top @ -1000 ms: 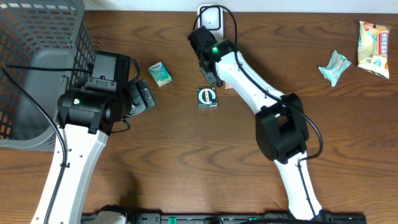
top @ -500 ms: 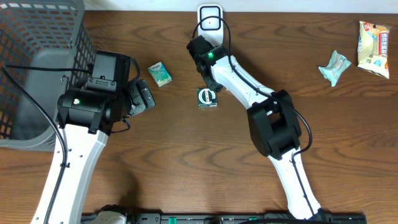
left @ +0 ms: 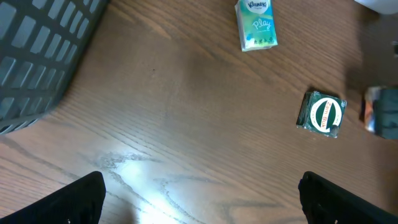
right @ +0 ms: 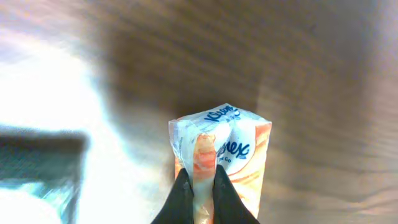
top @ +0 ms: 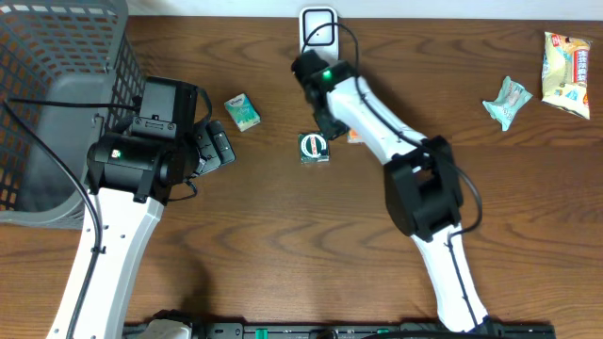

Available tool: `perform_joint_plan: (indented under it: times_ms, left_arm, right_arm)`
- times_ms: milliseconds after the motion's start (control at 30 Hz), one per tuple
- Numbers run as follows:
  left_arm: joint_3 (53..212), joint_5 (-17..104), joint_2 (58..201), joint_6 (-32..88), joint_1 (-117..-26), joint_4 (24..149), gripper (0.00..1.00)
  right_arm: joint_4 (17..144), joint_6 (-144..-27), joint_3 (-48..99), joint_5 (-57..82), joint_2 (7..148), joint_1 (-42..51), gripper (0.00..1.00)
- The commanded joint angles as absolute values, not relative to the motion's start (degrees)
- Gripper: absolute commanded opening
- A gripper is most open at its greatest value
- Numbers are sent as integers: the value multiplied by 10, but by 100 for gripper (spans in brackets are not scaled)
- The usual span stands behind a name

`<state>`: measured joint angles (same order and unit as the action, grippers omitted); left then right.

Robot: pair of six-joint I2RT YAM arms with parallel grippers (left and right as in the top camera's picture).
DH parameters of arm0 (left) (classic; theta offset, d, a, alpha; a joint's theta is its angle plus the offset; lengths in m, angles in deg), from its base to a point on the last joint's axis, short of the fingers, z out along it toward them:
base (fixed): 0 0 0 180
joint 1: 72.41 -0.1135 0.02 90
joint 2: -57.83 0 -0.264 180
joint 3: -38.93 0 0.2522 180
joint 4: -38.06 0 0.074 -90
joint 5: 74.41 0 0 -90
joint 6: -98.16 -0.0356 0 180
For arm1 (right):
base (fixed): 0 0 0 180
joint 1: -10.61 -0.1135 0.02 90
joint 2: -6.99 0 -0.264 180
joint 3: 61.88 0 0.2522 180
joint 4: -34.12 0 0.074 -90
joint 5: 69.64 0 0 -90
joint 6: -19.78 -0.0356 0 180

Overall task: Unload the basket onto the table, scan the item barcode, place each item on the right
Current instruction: 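Set the orange pack down right of the tin and release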

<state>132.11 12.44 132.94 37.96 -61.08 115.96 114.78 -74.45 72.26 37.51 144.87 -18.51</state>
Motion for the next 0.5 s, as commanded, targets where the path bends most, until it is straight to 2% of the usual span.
perform_joint_plan:
  times_ms: [0,133,200,300,467]
  left_arm:
    - [1323,119,1327,380,-613,1161,98]
    - [1323,119,1327,380,-613,1161,97]
    - [1323,119,1327,380,-613,1161,98]
    - [1323,119,1327,380,-613,1161,98]
    - [1323,119,1327,380,-613,1161,98]
  right_arm:
    - [1166,-703,749,150,1364,-152,1]
    - [1214,-630,748,-155,1356,-98,1]
    - [1231,-590,737,-254,1362,-69,1]
    - [1224,-583,706,-322,1375,-33,1]
    - [1188,-583,636,-352,1394,10,1]
